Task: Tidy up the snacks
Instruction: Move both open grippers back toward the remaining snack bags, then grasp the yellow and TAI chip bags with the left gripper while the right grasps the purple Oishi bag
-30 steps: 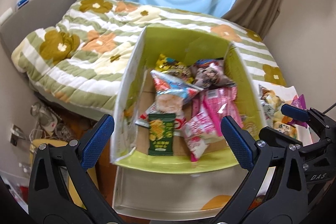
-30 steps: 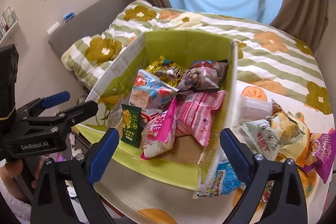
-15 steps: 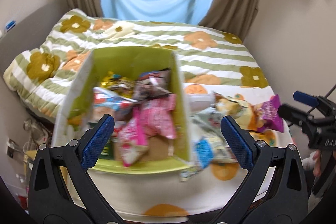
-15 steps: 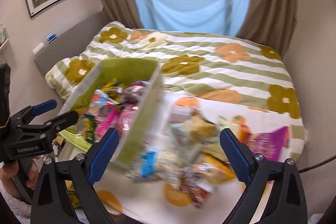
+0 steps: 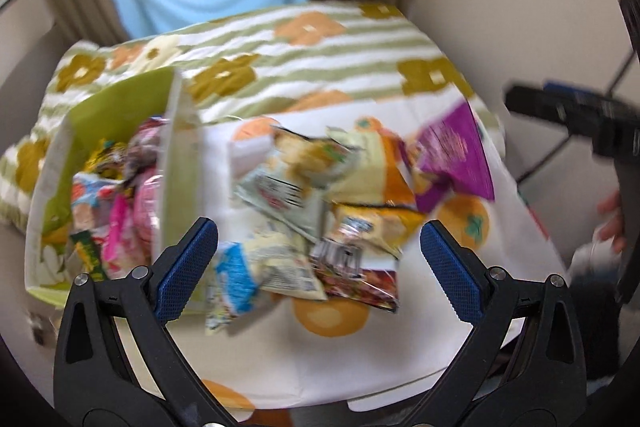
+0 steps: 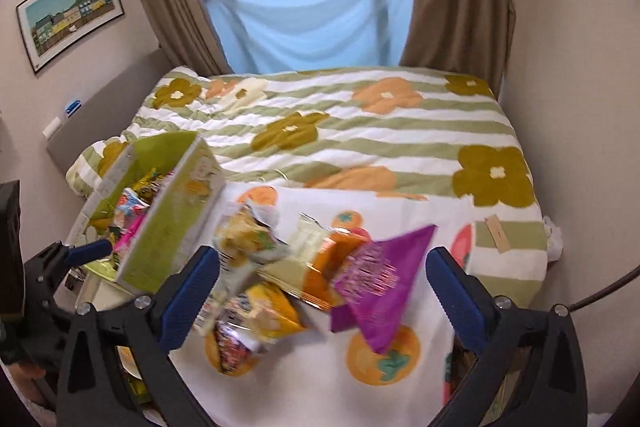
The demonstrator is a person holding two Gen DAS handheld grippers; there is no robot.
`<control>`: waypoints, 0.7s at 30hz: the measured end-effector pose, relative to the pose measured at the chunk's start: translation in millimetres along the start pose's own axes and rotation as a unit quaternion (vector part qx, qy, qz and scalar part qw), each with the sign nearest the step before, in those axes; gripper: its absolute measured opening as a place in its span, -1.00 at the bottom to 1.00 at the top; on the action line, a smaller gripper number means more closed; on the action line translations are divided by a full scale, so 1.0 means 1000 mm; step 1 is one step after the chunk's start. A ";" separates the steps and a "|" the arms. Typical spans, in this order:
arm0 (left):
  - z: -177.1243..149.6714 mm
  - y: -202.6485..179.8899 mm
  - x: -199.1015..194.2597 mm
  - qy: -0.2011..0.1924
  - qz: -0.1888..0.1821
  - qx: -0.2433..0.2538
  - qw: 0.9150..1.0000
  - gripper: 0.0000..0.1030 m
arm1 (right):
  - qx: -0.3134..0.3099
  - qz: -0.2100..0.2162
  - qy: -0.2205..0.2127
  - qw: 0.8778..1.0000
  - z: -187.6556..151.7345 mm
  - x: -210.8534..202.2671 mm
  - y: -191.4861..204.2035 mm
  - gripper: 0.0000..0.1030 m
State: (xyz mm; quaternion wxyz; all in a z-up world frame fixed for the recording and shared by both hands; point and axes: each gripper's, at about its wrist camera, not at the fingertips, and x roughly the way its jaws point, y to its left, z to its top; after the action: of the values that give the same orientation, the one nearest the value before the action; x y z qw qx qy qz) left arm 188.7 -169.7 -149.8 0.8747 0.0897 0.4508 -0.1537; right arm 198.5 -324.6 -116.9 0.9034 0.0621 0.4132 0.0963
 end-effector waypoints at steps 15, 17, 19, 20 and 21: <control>-0.023 -0.058 0.104 0.075 0.029 0.142 0.987 0.96 | 0.068 -0.005 0.079 0.995 -0.024 0.061 -0.055 1.00; -0.025 -0.058 0.112 0.083 0.026 0.147 0.985 0.96 | 0.084 -0.007 0.082 0.993 -0.026 0.070 -0.059 1.00; -0.026 -0.058 0.122 0.095 0.018 0.153 0.984 0.96 | 0.091 -0.012 0.083 0.992 -0.027 0.077 -0.061 1.00; -0.028 -0.057 0.124 0.099 0.016 0.155 0.983 0.96 | 0.091 -0.015 0.084 0.992 -0.027 0.080 -0.060 1.00; -0.029 -0.057 0.128 0.102 0.015 0.158 0.982 0.96 | 0.091 -0.018 0.088 0.992 -0.028 0.084 -0.060 1.00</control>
State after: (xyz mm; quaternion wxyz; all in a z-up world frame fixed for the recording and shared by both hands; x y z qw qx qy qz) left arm 216.6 -238.2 -271.6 0.8008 0.2491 0.5065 -0.2003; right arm 238.8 -363.5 -208.5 0.8556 0.1283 0.4992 0.0472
